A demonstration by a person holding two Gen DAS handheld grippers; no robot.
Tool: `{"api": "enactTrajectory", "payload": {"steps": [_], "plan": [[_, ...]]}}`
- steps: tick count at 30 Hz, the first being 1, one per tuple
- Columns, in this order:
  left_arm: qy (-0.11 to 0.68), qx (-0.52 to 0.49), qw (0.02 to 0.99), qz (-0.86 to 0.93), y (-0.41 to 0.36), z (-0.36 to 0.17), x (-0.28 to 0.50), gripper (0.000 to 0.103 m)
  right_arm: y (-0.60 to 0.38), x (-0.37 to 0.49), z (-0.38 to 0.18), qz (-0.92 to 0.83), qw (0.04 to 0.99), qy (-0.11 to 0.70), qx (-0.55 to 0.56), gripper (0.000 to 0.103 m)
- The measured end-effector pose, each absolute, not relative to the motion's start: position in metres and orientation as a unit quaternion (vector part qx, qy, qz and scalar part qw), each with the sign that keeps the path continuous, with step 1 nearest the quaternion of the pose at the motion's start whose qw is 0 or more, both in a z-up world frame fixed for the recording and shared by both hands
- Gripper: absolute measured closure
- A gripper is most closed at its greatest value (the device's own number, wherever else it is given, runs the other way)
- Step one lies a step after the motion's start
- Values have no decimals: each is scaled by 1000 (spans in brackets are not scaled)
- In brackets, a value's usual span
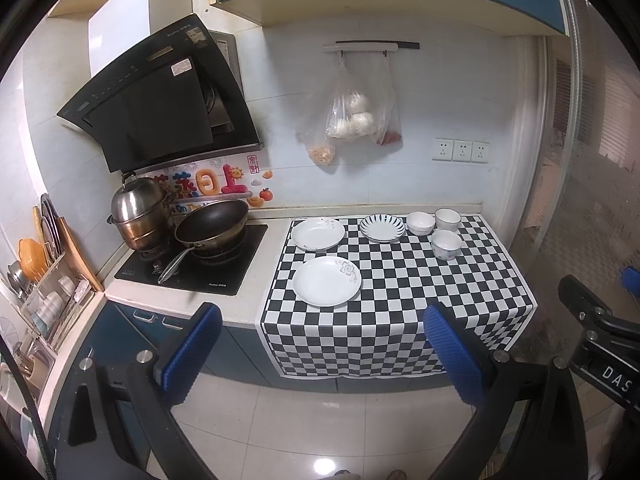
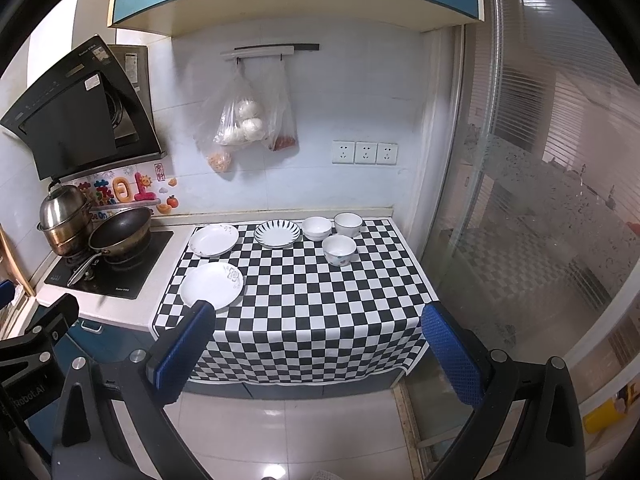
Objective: Organize plates and bowls
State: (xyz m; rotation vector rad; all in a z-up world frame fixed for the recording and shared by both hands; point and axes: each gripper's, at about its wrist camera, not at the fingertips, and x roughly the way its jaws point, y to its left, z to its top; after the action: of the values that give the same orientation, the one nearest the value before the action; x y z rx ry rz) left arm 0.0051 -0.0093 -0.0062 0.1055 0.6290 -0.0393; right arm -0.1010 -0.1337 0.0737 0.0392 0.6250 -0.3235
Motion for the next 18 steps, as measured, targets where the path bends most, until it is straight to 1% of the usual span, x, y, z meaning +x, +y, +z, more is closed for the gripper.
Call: {"api": "enactTrajectory", "payload": {"steps": [18], "plan": [[307, 52, 950, -19, -9, -3, 6, 0, -135, -100, 73, -159, 938, 308, 22, 0]]}}
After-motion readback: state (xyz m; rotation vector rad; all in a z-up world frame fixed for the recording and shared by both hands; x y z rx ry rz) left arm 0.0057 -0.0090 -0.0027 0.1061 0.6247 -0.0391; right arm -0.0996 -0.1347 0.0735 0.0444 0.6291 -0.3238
